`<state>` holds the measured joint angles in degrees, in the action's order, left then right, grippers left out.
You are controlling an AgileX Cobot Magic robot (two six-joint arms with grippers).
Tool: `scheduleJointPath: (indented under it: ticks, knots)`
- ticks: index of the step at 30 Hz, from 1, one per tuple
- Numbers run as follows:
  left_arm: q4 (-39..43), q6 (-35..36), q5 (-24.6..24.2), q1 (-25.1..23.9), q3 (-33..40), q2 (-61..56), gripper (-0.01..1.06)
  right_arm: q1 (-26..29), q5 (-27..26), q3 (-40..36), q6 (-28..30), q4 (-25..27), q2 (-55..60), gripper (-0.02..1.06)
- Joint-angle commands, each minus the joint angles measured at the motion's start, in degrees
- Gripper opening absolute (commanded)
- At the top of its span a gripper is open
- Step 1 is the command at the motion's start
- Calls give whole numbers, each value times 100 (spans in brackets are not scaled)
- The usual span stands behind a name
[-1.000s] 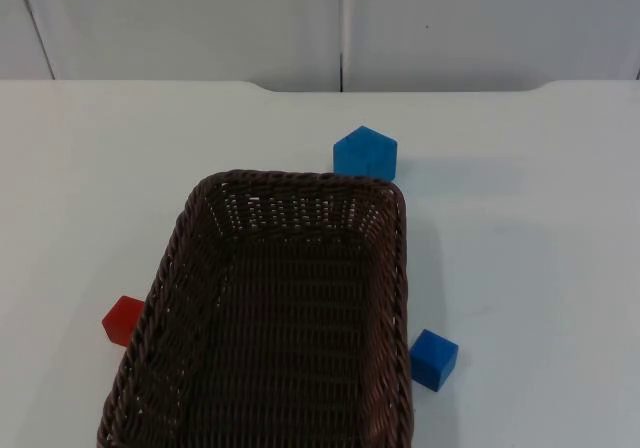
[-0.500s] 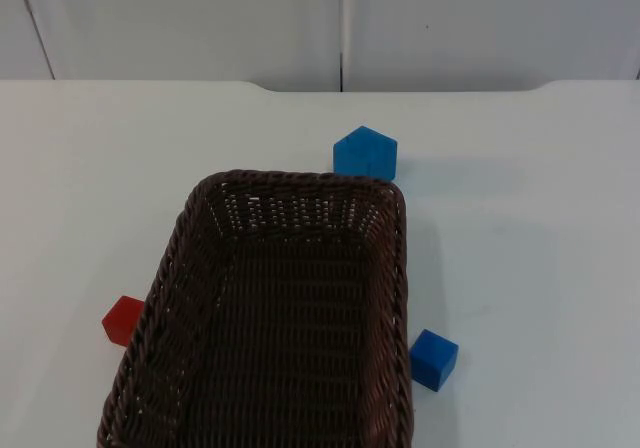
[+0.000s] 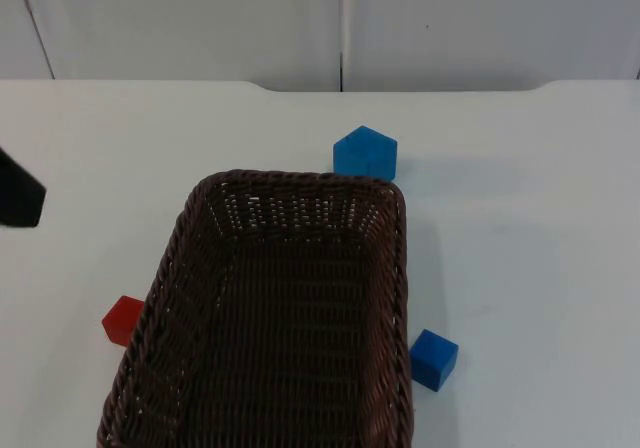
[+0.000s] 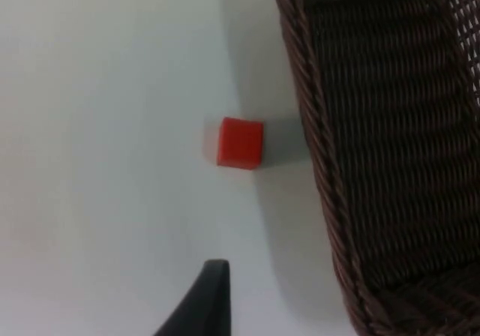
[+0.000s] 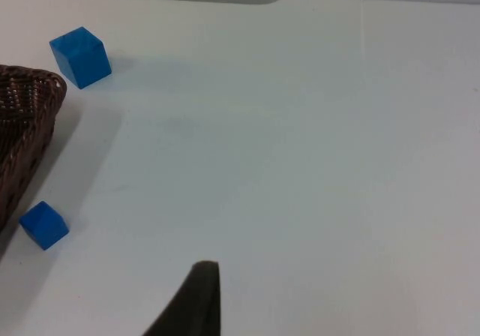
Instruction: Pick up the basket with the left hand and place the largest block into the basket with the right hand.
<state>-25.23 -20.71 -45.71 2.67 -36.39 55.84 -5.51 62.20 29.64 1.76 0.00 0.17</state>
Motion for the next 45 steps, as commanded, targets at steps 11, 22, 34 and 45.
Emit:
scheduleJointPath:
  ticks: [11, 22, 34, 45]
  knots:
    - [-195, -158, 149, -6, -896, 1129, 105, 37, -41, -8, 21, 0, -17, 105]
    - [-342, -198, 158, -6, -1470, 1970, 105, 37, -41, -8, 21, 0, -17, 105]
    - [-616, -412, 171, 15, -1974, 3158, 105, 37, -41, -8, 21, 0, -17, 105]
    - [-754, -451, 171, 30, -2402, 4124, 100, 37, -41, -8, 21, 0, -17, 105]
